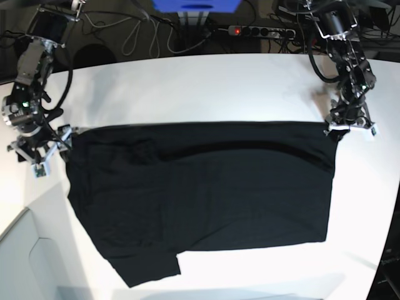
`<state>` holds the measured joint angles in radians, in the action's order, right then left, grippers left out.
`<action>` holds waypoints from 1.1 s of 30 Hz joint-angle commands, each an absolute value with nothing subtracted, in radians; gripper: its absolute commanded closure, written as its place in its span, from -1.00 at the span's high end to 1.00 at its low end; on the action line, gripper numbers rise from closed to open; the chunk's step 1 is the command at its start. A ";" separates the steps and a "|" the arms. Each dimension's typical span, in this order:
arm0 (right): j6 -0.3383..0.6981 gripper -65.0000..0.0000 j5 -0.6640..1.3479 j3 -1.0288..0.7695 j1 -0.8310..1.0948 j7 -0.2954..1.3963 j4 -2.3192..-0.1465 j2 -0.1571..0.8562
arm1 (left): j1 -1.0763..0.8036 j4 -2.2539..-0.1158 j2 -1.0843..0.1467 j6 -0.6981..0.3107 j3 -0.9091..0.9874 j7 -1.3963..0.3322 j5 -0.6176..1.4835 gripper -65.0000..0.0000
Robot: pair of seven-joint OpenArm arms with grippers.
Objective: Fold the T-shirt properly
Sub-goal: 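Hold the shoulder edge raised with both grippers, spreading it taut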
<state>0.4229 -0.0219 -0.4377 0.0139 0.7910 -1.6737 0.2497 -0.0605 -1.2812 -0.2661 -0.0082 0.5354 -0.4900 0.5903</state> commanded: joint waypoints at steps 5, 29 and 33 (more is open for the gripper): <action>0.441 0.30 -0.008 -0.440 -0.004 0.727 -1.583 0.282 | -0.061 -1.274 -0.272 -0.001 0.538 -0.513 0.588 -0.86; 0.509 -0.99 -0.010 -0.441 0.048 0.650 -1.428 0.292 | -0.097 -1.276 -0.277 -0.001 0.538 -0.515 0.581 -1.00; 0.510 -0.99 -0.005 -0.443 0.062 0.653 -1.448 0.317 | -0.110 -1.285 -0.278 -0.001 0.539 -0.521 0.587 -1.00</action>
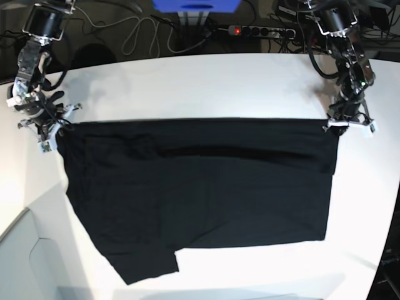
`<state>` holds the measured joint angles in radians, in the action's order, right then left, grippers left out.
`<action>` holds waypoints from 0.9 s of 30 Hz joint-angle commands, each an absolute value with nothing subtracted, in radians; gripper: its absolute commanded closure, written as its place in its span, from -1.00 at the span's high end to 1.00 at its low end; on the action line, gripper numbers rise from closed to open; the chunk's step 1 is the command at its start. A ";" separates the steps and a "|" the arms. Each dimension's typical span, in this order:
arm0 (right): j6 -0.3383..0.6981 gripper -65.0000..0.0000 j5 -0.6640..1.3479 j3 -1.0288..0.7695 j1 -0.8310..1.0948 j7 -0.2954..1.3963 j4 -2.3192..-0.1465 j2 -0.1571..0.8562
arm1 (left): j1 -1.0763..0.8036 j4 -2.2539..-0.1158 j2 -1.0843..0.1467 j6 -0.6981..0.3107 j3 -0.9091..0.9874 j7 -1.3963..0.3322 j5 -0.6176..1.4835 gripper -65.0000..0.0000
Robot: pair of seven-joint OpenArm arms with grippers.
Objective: Fold the T-shirt properly
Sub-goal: 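Hold the shoulder edge raised with both grippers, spreading it taut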
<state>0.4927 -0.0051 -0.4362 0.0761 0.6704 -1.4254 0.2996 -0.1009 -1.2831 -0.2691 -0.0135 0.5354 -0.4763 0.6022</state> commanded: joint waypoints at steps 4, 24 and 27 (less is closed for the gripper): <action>0.510 -0.99 -0.004 -0.444 0.087 0.654 -1.532 0.358 | -0.140 -1.333 -0.282 -0.001 0.539 -0.519 0.587 -1.00; 0.576 -1.00 -0.010 -0.443 0.056 0.739 -1.573 0.424 | -0.179 -1.448 -0.274 0.004 0.539 -0.526 0.581 -1.00; 0.590 -0.99 -0.010 -0.438 0.058 0.740 -1.531 0.424 | -0.179 -1.448 -0.272 0.004 0.539 -0.526 0.581 -1.00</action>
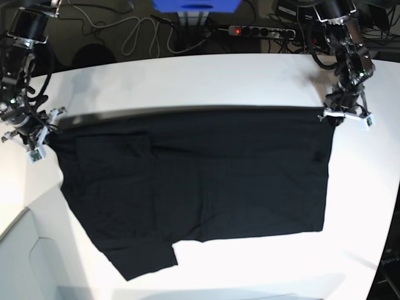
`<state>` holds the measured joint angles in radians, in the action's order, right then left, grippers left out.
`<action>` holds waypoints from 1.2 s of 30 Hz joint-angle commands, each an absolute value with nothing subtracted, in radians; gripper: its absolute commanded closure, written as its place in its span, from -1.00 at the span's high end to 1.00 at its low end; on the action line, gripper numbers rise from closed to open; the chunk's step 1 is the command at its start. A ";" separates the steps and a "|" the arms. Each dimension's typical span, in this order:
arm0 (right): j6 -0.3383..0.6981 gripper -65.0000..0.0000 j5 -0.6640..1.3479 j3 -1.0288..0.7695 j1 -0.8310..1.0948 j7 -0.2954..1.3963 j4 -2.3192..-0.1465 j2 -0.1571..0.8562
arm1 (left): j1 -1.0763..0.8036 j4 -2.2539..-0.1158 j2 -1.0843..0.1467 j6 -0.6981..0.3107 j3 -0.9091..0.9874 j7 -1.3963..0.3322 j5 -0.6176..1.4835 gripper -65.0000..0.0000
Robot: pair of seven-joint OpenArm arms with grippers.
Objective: Fold the T-shirt properly
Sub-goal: 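Hold the shoulder edge raised with both grippers, spreading it taut, then drag the held shirt edge back across the table with both grippers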
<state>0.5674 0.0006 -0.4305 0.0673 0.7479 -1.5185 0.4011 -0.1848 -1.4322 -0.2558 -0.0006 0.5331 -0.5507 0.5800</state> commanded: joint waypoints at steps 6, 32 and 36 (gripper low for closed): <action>0.605 -0.32 -0.010 -0.437 0.058 0.745 -1.520 0.424 | -0.194 -1.449 -0.272 0.004 0.539 -0.526 0.587 -1.00; 0.645 -0.02 -0.008 -0.435 -0.015 0.722 -1.336 0.395 | -0.196 -1.449 -0.252 0.004 0.538 -0.526 0.581 -1.00; 0.691 -1.00 -0.010 -0.414 0.004 0.723 -1.339 0.401 | -0.196 -1.451 -0.252 0.005 0.538 -0.526 0.581 -1.00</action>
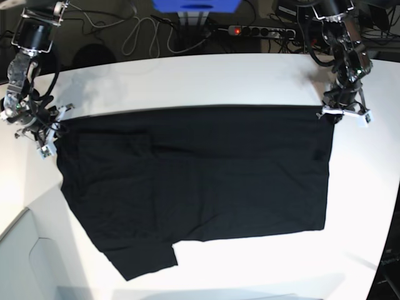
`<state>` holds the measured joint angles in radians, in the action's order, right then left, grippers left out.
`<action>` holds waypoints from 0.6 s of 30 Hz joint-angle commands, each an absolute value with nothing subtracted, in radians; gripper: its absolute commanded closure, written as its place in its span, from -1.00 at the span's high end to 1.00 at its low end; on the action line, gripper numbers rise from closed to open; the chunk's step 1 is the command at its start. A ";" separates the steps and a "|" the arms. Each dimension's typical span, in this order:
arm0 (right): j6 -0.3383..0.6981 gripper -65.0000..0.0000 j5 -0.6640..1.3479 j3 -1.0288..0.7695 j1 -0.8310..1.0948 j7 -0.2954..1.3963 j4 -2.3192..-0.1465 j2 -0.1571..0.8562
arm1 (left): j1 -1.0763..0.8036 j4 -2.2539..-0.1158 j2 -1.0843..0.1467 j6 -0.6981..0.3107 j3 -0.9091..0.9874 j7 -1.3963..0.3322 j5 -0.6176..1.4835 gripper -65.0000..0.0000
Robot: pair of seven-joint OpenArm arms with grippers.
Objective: Fold the T-shirt properly
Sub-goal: 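Drag the held shirt edge back across the table with both grippers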
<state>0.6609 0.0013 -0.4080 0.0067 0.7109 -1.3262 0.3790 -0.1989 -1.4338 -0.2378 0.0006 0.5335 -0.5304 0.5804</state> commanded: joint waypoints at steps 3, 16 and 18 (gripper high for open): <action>0.694 -0.94 -0.010 -0.415 0.012 0.723 -1.346 0.403 | -0.196 -1.452 -0.252 0.005 0.538 -0.526 0.581 -1.00; 0.694 -0.99 -0.010 -0.394 -0.122 0.908 -1.575 0.466 | -0.186 -1.604 -0.283 0.007 0.538 -0.527 0.587 -1.00; 0.694 -0.99 -0.010 -0.364 -0.163 0.923 -1.569 0.484 | -0.173 -1.627 -0.292 0.007 0.538 -0.527 0.588 -1.00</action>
<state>0.6796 0.0067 -0.3542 -0.1429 0.9237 -1.5562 0.4561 -0.1841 -1.6093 -0.2741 -0.0044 0.5278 -0.5591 0.5945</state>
